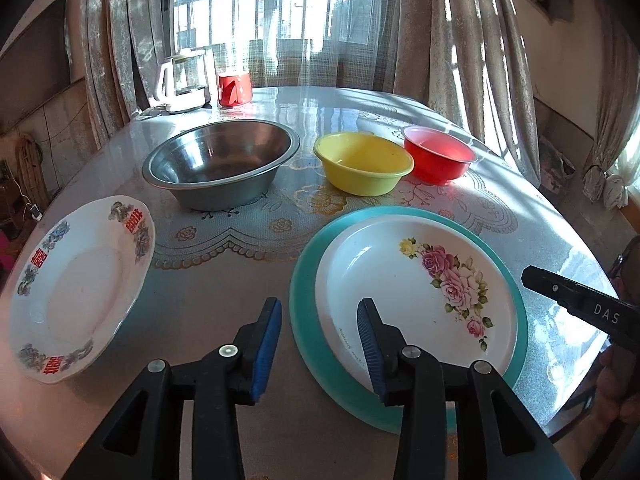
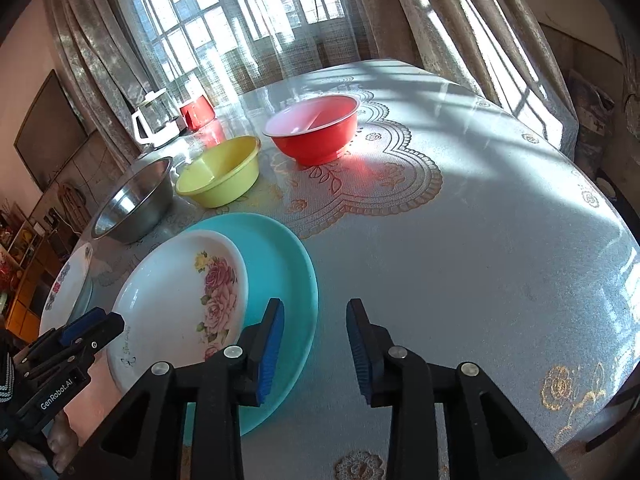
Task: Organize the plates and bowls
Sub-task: 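Open the left tool to release the plate onto the teal plate, then move the left tool to the double-happiness plate rim and grasp it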
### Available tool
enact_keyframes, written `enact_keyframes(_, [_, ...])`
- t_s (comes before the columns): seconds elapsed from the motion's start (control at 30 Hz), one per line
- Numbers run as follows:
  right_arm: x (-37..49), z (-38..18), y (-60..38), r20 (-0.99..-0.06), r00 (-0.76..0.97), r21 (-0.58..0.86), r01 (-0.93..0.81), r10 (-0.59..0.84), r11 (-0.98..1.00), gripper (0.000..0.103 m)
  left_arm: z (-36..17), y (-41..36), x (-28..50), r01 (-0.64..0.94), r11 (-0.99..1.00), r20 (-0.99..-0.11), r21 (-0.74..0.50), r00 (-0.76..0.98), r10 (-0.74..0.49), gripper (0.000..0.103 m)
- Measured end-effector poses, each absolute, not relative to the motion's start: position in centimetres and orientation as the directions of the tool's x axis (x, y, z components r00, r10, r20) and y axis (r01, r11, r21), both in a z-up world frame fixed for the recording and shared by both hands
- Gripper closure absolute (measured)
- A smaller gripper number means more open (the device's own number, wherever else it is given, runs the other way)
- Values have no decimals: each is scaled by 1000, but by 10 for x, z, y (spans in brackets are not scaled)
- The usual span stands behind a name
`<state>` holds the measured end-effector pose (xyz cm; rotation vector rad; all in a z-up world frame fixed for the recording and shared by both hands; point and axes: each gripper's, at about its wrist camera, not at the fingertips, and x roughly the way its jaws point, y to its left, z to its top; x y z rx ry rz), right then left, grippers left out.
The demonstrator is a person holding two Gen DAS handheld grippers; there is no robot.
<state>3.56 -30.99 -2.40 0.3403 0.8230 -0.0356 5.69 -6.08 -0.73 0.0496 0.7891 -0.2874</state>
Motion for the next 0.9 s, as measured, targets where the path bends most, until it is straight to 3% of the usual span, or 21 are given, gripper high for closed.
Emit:
enact_keyframes(0.43, [47,1,-284,-663,724,330,53,192,943,65,13,-26,45,179,983,-652,-31,742,-156,62])
enact_keyframes(0.9, [69,12,-213,-664,674,303,-151,322,941,64,15,13,36,95,995,-639,-38,763,-97,62])
